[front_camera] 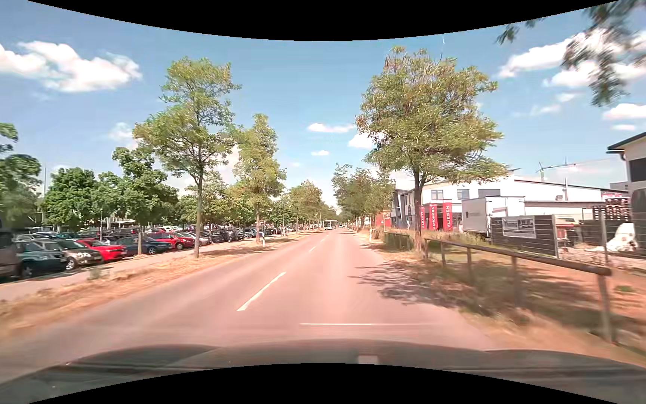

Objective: Follow the waypoints while adhering to traffic rules and regulations

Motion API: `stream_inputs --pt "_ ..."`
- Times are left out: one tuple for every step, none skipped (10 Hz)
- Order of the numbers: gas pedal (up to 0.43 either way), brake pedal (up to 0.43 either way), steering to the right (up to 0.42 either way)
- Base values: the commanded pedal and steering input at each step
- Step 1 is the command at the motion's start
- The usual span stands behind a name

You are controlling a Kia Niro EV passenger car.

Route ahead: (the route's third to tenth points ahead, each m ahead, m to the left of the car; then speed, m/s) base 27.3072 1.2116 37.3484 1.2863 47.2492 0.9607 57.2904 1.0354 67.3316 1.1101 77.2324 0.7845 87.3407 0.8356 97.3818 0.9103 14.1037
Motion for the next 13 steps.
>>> stream_inputs --pt "0.138 0.0 0.001" --pt "0.138 0.0 0.001" --pt "0.138 0.0 0.0" --pt "0.138 0.0 0.001" --pt "0.138 0.0 0.0" --pt "0.138 0.0 0.0" --pt "0.138 0.0 0.0" --pt "0.138 0.0 0.0" --pt "0.138 0.0 -0.001" --pt "0.138 0.0 -0.001" --pt "0.138 0.0 -0.001" --pt "0.138 0.0 -0.002" --pt "0.138 0.0 -0.002"
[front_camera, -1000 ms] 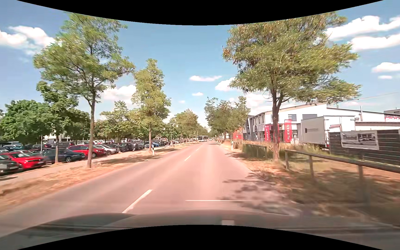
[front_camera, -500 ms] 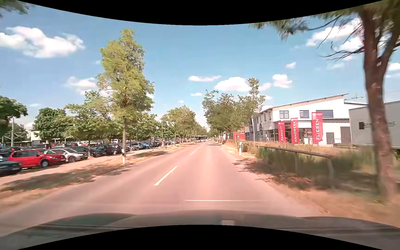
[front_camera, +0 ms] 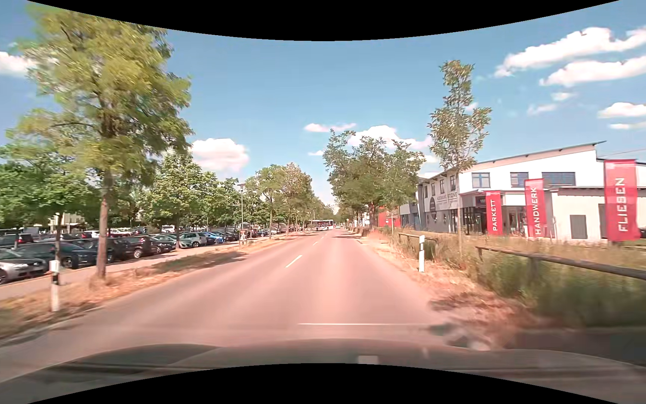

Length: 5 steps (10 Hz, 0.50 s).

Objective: Follow the waypoints while adhering to traffic rules and regulations

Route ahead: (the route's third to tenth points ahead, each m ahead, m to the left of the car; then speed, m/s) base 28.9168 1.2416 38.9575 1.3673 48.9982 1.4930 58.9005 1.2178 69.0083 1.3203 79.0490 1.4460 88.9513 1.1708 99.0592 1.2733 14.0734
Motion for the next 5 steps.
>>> stream_inputs --pt "0.138 0.0 -0.002" --pt "0.138 0.0 -0.002" --pt "0.138 0.0 -0.003" --pt "0.138 0.0 -0.003" --pt "0.138 0.0 -0.003"
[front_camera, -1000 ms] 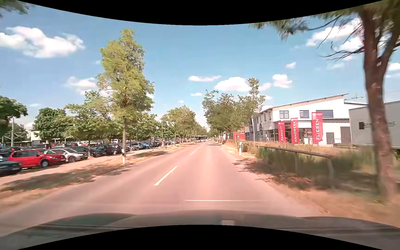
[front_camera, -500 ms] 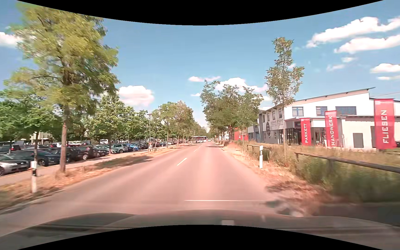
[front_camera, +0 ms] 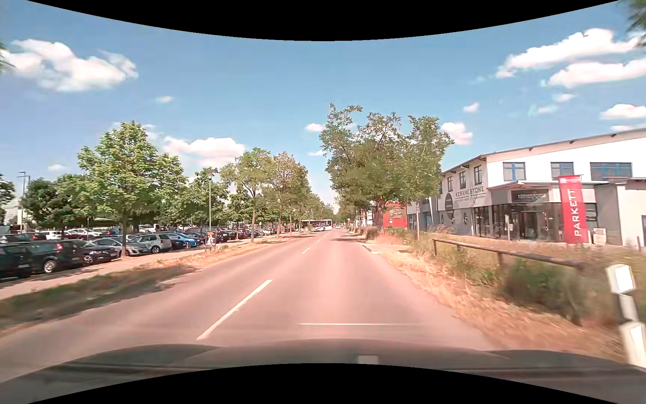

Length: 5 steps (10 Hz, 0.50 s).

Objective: Follow the waypoints while adhering to traffic rules and regulations

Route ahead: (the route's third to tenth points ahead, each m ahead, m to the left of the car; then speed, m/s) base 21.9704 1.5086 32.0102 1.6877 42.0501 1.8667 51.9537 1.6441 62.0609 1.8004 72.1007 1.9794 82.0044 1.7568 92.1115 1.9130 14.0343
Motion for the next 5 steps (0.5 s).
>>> stream_inputs --pt "0.138 0.0 -0.003" --pt "0.138 0.0 -0.003" --pt "0.138 0.0 -0.004" --pt "0.138 0.0 -0.003" --pt "0.138 0.0 -0.003"
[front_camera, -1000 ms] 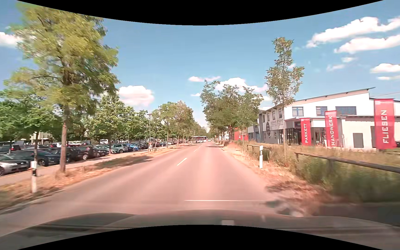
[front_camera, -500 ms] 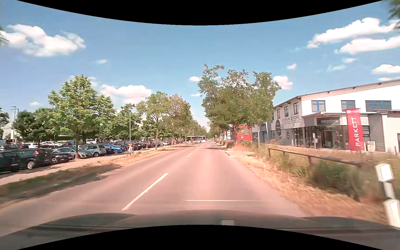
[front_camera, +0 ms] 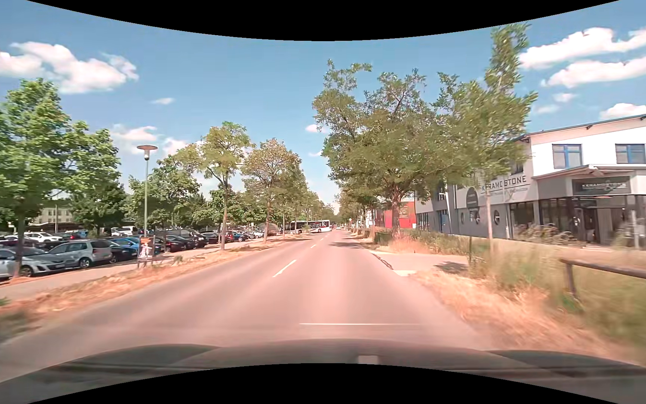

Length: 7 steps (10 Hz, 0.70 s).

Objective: Follow the waypoints while adhering to traffic rules and regulations

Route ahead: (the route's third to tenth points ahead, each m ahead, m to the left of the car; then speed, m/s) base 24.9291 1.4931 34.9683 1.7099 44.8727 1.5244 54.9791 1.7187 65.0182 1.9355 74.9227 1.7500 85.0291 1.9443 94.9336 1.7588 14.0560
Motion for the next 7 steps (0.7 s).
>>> stream_inputs --pt "0.138 0.0 -0.003" --pt "0.138 0.0 -0.003" --pt "0.138 0.0 -0.003" --pt "0.138 0.0 -0.003" --pt "0.138 0.0 -0.003" --pt "0.138 0.0 -0.003" --pt "0.138 0.0 -0.003"
